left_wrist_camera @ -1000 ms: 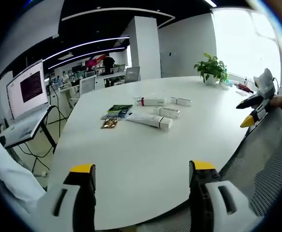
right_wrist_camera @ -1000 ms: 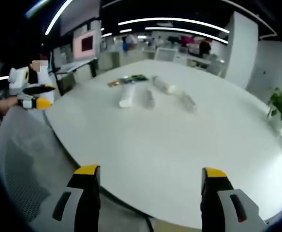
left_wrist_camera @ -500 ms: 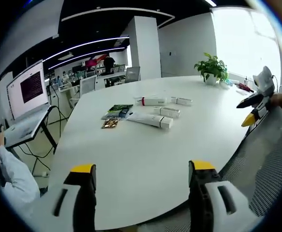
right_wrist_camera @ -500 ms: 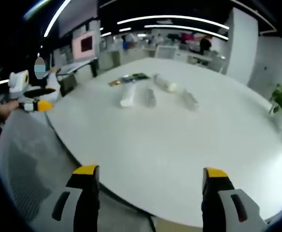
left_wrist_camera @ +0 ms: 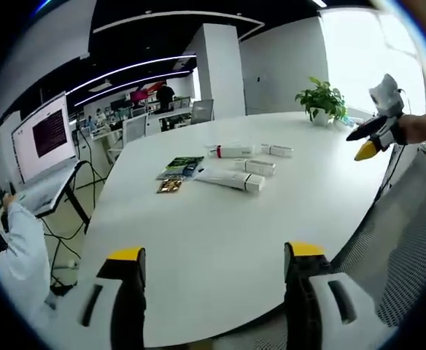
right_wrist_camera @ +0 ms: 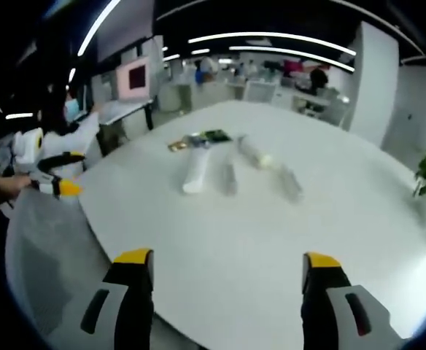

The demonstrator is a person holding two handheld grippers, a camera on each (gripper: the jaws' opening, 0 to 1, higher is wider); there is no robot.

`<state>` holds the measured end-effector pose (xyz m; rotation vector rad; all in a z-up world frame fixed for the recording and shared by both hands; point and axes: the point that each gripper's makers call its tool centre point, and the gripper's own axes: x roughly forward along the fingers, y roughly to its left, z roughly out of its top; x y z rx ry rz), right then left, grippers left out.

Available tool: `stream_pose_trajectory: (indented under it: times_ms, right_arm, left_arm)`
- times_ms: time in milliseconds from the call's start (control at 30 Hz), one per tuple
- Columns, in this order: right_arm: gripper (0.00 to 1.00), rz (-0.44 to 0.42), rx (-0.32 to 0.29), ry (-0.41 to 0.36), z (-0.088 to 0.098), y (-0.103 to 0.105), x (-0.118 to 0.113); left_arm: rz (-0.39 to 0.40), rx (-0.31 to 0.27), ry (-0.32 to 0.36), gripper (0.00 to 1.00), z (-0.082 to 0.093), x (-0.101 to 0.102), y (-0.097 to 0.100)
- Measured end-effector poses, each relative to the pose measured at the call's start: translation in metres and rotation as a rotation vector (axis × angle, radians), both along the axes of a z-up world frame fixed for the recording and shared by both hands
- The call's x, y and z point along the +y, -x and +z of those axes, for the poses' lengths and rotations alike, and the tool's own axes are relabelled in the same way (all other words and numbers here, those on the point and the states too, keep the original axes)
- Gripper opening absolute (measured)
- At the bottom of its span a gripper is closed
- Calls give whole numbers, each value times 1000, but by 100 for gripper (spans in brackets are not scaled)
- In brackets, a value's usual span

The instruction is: Arrange the skincare products in the storage area until every visible bottle or jar stands upright without overlapping.

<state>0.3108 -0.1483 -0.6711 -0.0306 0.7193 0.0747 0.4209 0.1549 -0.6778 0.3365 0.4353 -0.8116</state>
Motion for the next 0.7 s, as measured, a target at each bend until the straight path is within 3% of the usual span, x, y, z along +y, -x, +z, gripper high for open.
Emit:
stream_pose_trajectory:
  times_ms: [67,433,533,700]
  right_arm:
    - [87,11,-3,-8,1,-10,3]
    - [81,72,20,-27,-3,-41,19]
    - [86,86,-11,-123,1,-54,35]
    - [83,117,18,-81,-4,-67,41]
  left_arm:
    - [-12,-13,-25,73,-2,1,-2]
    - [-14,-2,-6,68,-1,0,0]
    - [10,-17,2,70,2,3,-3]
    - [15,-9,6,71,1,4,-4]
